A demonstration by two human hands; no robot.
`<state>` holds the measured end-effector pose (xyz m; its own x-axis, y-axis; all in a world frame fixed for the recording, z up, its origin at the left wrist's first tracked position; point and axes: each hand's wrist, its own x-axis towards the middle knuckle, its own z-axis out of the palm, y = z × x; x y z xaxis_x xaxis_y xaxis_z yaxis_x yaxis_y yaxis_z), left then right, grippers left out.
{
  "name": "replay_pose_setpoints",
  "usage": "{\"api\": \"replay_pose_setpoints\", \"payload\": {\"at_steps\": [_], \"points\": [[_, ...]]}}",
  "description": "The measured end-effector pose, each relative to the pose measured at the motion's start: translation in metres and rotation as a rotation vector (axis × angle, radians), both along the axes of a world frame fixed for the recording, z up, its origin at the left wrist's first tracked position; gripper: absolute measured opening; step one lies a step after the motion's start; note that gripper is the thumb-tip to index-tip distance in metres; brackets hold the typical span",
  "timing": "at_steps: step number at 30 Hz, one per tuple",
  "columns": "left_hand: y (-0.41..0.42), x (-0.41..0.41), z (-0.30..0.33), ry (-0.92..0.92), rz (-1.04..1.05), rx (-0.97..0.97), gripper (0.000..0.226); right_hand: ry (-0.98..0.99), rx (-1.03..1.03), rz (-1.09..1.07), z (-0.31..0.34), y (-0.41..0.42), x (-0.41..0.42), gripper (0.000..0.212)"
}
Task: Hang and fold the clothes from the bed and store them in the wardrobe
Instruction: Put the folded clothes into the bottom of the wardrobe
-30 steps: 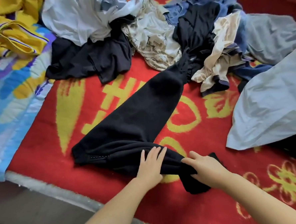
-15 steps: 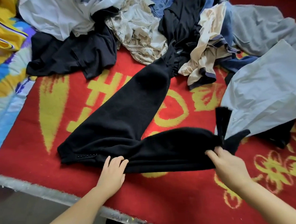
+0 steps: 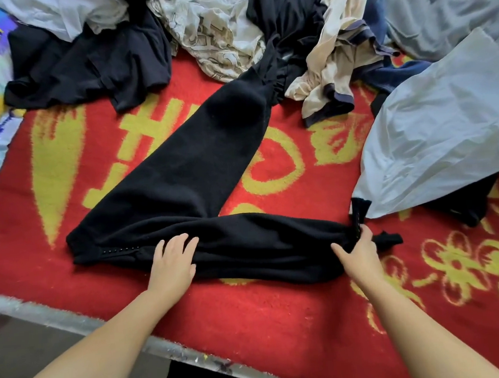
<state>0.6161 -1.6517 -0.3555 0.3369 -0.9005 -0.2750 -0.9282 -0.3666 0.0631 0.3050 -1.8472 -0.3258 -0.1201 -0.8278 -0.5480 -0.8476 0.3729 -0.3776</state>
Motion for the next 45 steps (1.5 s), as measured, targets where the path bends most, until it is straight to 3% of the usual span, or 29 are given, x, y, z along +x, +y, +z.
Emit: {"api": "replay_pose_setpoints", "payload": {"at_steps": [2, 4, 7, 10, 13, 16, 19, 21, 23, 28, 31, 34, 37, 40, 42, 43, 45], "points": [[-0.007, -0.001, -0.001, -0.005, -0.005, 0.008, 0.062, 0.007, -0.025, -0.013, -0.006, -0.012, -0.001, 0.046], [-0.016, 0.003, 0.002, -0.007, -0.021, -0.019, 0.039, -0.061, -0.113, -0.112, -0.006, -0.023, -0.005, 0.027], [-0.022, 0.012, 0.007, 0.087, 0.087, -0.097, 0.010, -0.225, -0.259, -0.218, 0.001, -0.025, -0.017, 0.017], [-0.014, 0.008, 0.012, 0.134, 0.171, -0.199, 0.009, -0.275, -0.456, -0.256, 0.007, -0.008, -0.032, 0.010], [0.014, -0.008, 0.012, 0.096, -0.032, -0.191, 0.026, -0.206, -0.363, -0.341, -0.009, 0.016, -0.048, 0.020], [0.037, -0.017, 0.004, 0.070, -0.131, -0.095, 0.008, -0.231, -0.057, -0.728, -0.029, 0.029, -0.057, 0.041], [0.030, -0.023, 0.000, 0.061, -0.041, -0.023, 0.042, -0.405, -0.003, -0.906, -0.035, 0.022, -0.056, 0.064], [0.019, -0.026, 0.001, 0.044, -0.020, -0.034, 0.055, -0.477, 0.031, -0.878, -0.037, 0.015, -0.051, 0.076], [0.012, -0.033, 0.002, 0.024, -0.096, 0.004, 0.071, -0.417, 0.091, -0.820, -0.040, 0.007, -0.047, 0.081], [0.007, -0.040, -0.012, 0.065, -0.165, 0.397, 0.094, -0.308, 0.063, -0.772, -0.032, -0.032, -0.024, 0.045], [0.010, -0.041, -0.011, 0.026, -0.169, 0.372, 0.099, -0.124, -0.128, -0.566, 0.001, -0.049, -0.006, 0.045], [0.000, -0.041, -0.007, 0.063, -0.117, 0.156, 0.077, -0.233, -0.272, -0.493, 0.038, -0.072, 0.026, 0.034], [-0.024, -0.023, -0.005, 0.327, 0.121, 0.046, 0.040, -0.599, -0.297, -0.592, 0.067, -0.109, 0.082, 0.006], [-0.039, 0.009, 0.002, 0.747, 0.345, 0.128, 0.024, -0.825, -0.299, -0.558, 0.089, -0.142, 0.159, 0.005], [-0.042, 0.027, 0.010, 0.997, 0.502, 0.168, 0.017, -1.030, -0.196, -0.432, 0.090, -0.151, 0.207, 0.026], [-0.039, 0.040, 0.012, 1.101, 0.591, 0.177, 0.019, -1.054, -0.125, -0.359, 0.086, -0.147, 0.234, 0.031], [-0.030, 0.057, 0.014, 1.247, 0.730, 0.186, 0.018, -0.885, -0.040, -0.133, 0.071, -0.124, 0.270, 0.036]]}}
